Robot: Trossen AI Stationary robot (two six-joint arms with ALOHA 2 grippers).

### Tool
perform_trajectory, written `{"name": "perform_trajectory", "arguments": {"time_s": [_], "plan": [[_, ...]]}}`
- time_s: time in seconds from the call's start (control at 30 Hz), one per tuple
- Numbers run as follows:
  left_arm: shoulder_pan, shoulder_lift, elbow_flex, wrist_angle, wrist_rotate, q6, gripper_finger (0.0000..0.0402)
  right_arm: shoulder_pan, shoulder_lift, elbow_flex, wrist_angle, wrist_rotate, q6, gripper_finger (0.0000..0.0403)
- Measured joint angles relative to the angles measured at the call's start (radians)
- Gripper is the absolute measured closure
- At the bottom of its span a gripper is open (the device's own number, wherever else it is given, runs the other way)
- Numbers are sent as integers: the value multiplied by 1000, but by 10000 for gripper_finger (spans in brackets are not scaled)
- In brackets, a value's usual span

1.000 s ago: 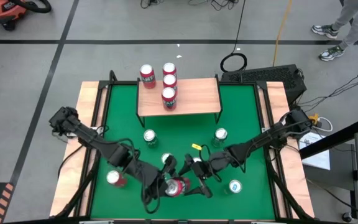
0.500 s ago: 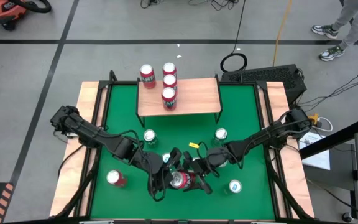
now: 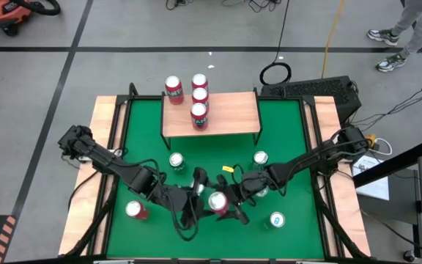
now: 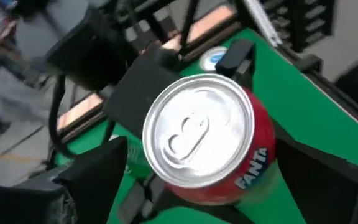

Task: Place canned beverage on shelf
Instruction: Put the red soda can on the shelf aligned with the other red soda can

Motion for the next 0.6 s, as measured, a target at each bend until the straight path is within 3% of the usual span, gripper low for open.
{"name": "perform_trajectory", "arguments": {"time_s": [0.23,0.6], "plan": [[-29,-1,1,18,-107,-241,6,3,-69,0,-92,170,-17,124],[-66,0,-1,12,-414,-625,6,11,-97,0,-150,404,-27,119]]}}
